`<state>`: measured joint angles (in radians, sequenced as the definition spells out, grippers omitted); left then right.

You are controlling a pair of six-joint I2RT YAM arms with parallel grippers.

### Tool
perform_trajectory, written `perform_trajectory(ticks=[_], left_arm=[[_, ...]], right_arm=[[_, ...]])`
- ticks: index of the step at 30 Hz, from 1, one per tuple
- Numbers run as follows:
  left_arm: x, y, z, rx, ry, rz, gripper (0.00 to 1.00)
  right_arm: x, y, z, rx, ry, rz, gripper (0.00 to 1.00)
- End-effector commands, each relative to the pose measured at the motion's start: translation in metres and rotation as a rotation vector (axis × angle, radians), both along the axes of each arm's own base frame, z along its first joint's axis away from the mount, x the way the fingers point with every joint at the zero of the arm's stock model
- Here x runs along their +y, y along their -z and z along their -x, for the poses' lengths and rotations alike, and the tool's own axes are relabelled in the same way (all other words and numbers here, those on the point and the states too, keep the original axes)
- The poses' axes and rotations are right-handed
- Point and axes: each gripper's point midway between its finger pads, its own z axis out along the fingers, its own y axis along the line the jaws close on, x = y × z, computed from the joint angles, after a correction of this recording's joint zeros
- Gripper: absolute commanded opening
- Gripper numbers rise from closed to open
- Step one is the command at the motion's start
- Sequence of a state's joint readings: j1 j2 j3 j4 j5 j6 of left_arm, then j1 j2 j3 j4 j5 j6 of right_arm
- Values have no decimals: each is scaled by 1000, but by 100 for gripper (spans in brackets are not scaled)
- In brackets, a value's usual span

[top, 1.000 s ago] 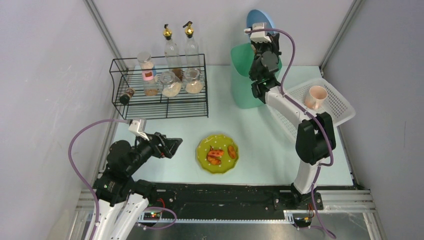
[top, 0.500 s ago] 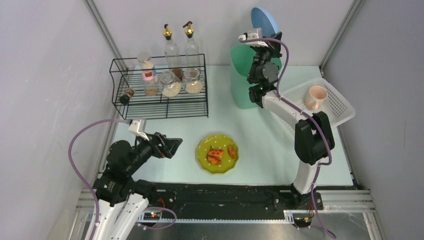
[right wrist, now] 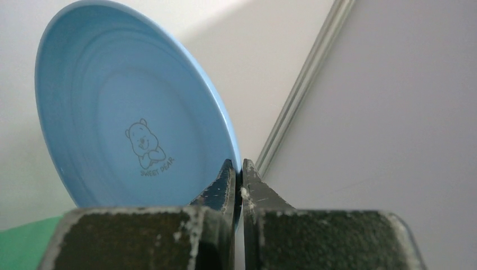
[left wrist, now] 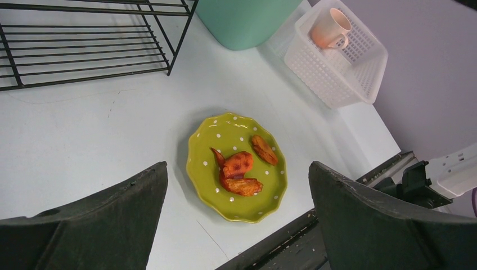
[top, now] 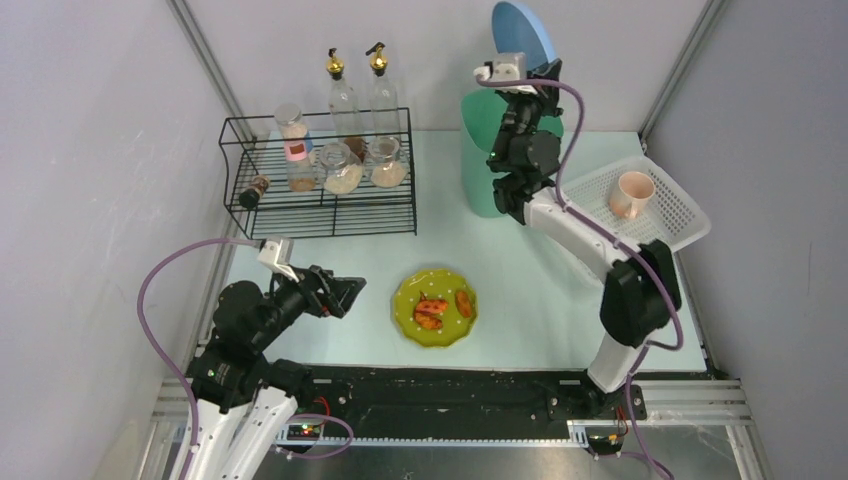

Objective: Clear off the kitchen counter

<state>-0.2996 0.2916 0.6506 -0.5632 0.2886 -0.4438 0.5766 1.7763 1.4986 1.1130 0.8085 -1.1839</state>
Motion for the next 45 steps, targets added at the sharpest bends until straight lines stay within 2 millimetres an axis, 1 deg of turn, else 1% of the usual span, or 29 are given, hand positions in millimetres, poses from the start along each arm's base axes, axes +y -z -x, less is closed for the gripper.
perform_trajectory(ticks=[1,5,8,9,10,11,12,13,14,15,16,17,18,19,20,21,22,23,24,28,29,30,31,32,33,37,39,41,45], left_arm=[[-2,-1,0,-8,11,4,98],[-2,-1,-1,-4,10,2,98],[-2,-1,-1,-4,11,4,98],[-2,-1,-1,-4,11,4,98],[-2,-1,0,-5,12,4,98],[-2,-1,0,-6,13,5,98],[-2,-1,0,-6,14,4,98],[-2,-1,0,-8,16,5,98],[-2,-2,1,-10,17,5,98],[-3,-2,1,-10,19,5,98],[-3,-2,1,-12,20,6,98],[-3,-3,1,-14,21,6,98],[-3,-3,2,-15,22,6,98],[-3,-3,2,-16,23,6,98],[-3,-3,2,-15,24,7,98],[-3,-3,3,-17,24,7,98],[-3,-4,3,-20,25,7,98],[-3,-5,3,-23,25,8,98],[-4,-4,3,-23,28,8,98],[-5,-4,5,-22,38,9,98],[-6,-4,5,-21,39,9,98],[-6,-5,5,-25,39,9,98],[-6,-5,6,-26,41,9,98],[-6,-5,6,-28,42,11,98],[-6,-5,6,-29,41,11,98],[-6,-5,7,-29,44,10,98],[-6,-5,7,-29,43,10,98],[-6,-5,7,-29,46,10,98],[-7,-5,7,-27,46,9,98]], right_arm=[[-42,-67,57,-161,-31,-235,0],[-62,-71,70,-128,-69,-349,0],[-80,-62,71,-74,-99,-452,0],[-87,-65,76,-73,-100,-476,0],[-95,-58,73,-44,-93,-514,0],[-101,-58,77,-43,-99,-540,0],[-109,-47,74,-6,-91,-579,0],[-114,-47,78,-6,-107,-604,0],[-123,-33,77,21,-100,-656,0],[-125,-33,82,34,-134,-673,0],[-134,-14,81,78,-118,-720,0],[-135,-12,86,93,-149,-742,0],[-144,6,88,125,-123,-792,0],[-147,11,95,136,-129,-814,0],[-154,32,97,172,-95,-854,0],[-155,37,105,177,-103,-873,0],[-159,61,106,217,-73,-901,0],[-158,70,111,228,-79,-932,0],[-163,91,112,265,-50,-943,0],[-173,145,123,346,0,-1044,0],[-175,151,126,347,-1,-1073,0],[-176,165,128,372,12,-1084,0],[-178,169,131,370,15,-1100,0],[-180,183,133,391,31,-1106,0],[-180,187,135,393,34,-1118,0],[-199,221,145,401,103,-1170,0],[-204,245,148,435,132,-1198,0],[-210,262,149,454,162,-1220,0],[-218,285,148,466,187,-1264,0]])
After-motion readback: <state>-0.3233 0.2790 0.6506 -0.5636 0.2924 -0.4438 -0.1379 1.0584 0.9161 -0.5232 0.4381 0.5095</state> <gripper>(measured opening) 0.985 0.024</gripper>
